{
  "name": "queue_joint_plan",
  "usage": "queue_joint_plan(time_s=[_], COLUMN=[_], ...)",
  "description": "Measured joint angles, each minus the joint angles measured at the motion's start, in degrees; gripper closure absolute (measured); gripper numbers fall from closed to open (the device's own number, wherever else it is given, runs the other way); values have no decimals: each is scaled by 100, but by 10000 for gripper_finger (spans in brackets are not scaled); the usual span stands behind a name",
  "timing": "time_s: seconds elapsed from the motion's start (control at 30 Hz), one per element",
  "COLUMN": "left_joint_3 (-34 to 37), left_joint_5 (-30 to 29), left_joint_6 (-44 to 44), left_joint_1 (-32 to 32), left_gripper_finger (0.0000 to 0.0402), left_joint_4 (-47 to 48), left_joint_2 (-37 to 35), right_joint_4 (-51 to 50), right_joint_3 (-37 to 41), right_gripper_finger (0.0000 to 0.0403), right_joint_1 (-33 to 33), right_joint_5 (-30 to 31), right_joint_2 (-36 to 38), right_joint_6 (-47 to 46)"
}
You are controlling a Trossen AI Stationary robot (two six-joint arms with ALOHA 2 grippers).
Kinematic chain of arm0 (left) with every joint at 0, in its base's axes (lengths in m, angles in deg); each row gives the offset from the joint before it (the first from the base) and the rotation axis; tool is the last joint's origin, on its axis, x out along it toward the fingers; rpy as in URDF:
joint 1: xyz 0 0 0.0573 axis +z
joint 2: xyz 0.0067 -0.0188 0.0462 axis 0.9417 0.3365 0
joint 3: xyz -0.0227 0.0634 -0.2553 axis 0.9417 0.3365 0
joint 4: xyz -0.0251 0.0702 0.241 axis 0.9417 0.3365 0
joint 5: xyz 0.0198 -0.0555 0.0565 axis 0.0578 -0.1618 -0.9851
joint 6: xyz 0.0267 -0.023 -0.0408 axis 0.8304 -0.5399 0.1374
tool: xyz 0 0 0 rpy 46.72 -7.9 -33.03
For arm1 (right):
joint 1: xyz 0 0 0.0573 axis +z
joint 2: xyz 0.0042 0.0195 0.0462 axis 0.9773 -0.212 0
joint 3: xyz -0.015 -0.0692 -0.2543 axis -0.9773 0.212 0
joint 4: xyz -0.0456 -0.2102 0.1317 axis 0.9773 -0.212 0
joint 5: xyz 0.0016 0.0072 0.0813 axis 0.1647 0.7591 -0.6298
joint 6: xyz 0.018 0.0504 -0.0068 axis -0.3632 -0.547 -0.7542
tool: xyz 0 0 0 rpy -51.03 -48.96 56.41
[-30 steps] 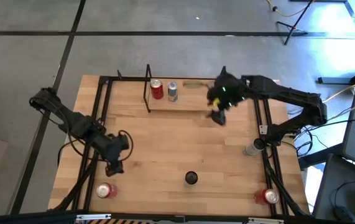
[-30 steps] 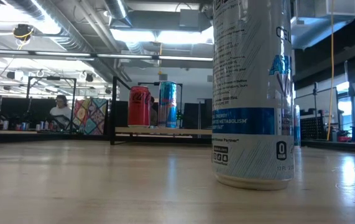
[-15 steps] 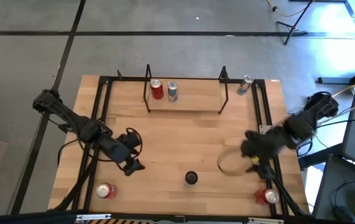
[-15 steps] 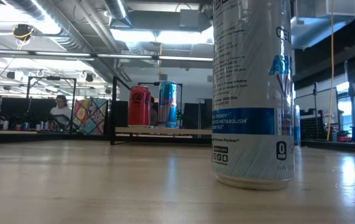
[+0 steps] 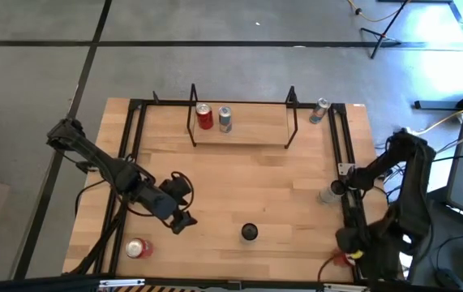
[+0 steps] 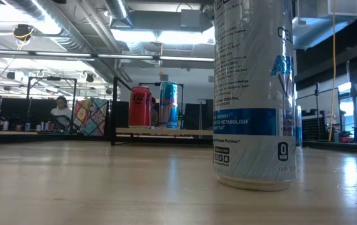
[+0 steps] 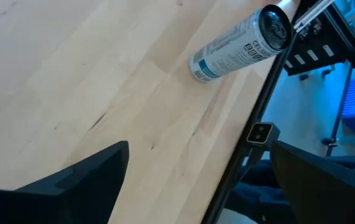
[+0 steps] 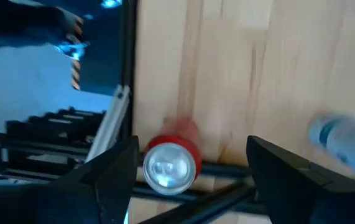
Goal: Place canned beverage on shelf
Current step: Put the red black soda can on the shelf aligned with the other red black soda can
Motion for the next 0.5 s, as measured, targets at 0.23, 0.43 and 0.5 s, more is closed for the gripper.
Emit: queue_joint_plan(time_s=[0.23, 0.43, 0.5], left_joint_3=[0, -2, -2], left_joint_5=[-10, -216, -218], left_joint_6=[-76, -79, -78], left_joint_1=[0, 0, 0], left_gripper_finger=[23, 23, 23], left_joint_4=[-110, -151, -232], left_joint_2=[107, 104, 104], right_joint_4=[-48, 0, 176], right_joint_3=[0, 0, 0], right_gripper_finger=[118, 118, 118], right_joint_1=[459, 707, 701], right_joint_5=[9, 91, 88], right_joint_2=[-447, -497, -495], right_joint_6=[-867, -1546, -1611])
